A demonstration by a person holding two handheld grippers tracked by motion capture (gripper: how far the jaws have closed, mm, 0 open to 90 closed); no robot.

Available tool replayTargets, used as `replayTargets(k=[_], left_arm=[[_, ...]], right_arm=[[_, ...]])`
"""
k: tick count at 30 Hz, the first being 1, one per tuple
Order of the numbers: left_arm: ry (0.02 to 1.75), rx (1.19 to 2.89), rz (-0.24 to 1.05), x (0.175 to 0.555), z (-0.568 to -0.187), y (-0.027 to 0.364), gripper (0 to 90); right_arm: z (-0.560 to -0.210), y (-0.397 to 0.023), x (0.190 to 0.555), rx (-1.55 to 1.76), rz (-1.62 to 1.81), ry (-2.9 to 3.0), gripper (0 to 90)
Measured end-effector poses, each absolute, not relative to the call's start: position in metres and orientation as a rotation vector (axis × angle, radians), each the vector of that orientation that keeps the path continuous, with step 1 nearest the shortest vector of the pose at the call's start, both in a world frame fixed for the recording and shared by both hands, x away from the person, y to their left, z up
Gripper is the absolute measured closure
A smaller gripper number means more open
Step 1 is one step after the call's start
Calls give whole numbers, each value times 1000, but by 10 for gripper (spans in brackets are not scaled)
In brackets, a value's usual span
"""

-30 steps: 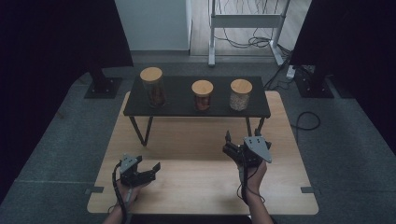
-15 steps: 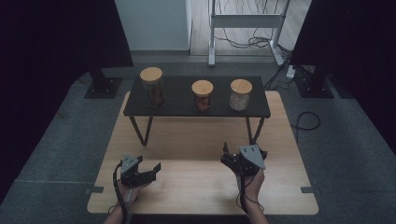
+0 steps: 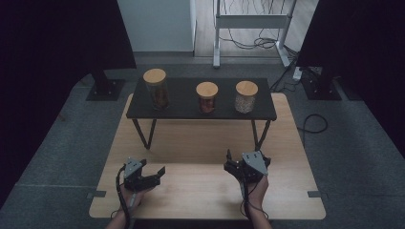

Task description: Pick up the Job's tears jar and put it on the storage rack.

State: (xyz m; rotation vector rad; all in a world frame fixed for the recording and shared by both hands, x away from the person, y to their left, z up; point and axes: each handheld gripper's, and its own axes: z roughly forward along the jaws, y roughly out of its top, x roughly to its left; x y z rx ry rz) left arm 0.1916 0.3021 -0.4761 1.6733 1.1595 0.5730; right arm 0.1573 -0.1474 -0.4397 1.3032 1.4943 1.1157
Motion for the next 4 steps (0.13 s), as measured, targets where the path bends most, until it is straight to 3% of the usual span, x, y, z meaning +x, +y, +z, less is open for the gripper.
replayTargets(k=[4], left_arm=[[1166,1663,573,193,-475,304,95]], right_arm=[[-439,-151,158,1296,1140,1495,44]])
